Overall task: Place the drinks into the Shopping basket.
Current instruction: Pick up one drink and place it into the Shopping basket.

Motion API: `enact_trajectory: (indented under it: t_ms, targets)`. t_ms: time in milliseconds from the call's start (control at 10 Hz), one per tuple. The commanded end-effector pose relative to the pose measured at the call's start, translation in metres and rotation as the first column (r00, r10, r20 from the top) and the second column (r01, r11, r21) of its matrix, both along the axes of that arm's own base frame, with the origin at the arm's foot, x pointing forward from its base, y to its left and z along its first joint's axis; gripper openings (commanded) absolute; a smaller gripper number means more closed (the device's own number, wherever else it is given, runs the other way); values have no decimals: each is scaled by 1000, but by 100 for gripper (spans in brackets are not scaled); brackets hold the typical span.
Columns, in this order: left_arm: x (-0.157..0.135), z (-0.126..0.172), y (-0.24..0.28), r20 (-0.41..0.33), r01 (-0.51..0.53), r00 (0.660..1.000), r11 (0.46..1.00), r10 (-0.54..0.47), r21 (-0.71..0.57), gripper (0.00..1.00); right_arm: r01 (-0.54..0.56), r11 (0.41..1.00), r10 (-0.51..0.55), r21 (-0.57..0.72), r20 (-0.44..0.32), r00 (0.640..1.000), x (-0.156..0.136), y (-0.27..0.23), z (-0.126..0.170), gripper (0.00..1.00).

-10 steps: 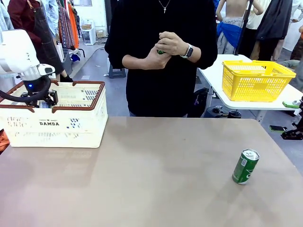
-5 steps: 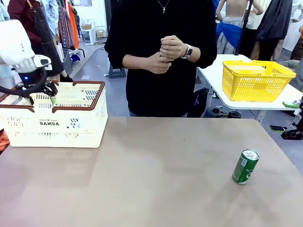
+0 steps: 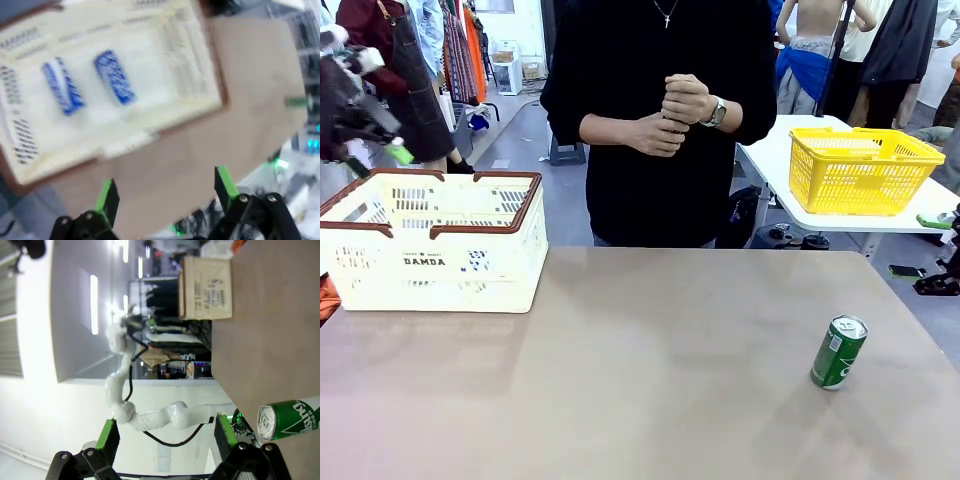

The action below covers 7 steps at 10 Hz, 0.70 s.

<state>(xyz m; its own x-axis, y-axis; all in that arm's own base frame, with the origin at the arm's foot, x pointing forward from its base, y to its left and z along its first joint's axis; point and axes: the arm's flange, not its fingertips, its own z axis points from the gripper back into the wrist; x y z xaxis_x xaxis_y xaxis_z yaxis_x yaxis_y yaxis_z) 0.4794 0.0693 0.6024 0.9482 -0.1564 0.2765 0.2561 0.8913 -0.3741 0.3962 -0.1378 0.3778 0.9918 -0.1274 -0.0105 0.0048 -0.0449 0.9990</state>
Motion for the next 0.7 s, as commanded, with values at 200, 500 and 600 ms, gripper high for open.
enact_trajectory:
  t_ms: [200, 500, 600]
  targets:
    - [-134, -31, 81, 105, 277, 961, 858, -257, -433, 100, -14, 1000, 14, -7, -6, 1000, -1, -2, 5, 100]
    - [-135, -104, 139, 161, 213, 976, 475, -148, -854, 100, -14, 1000, 14, -7, -6, 1000, -1, -2, 5, 100]
    - [-118, -117, 145, 103, 123, 992, 350, -75, -929, 100, -14, 1000, 14, -7, -6, 1000, -1, -2, 5, 100]
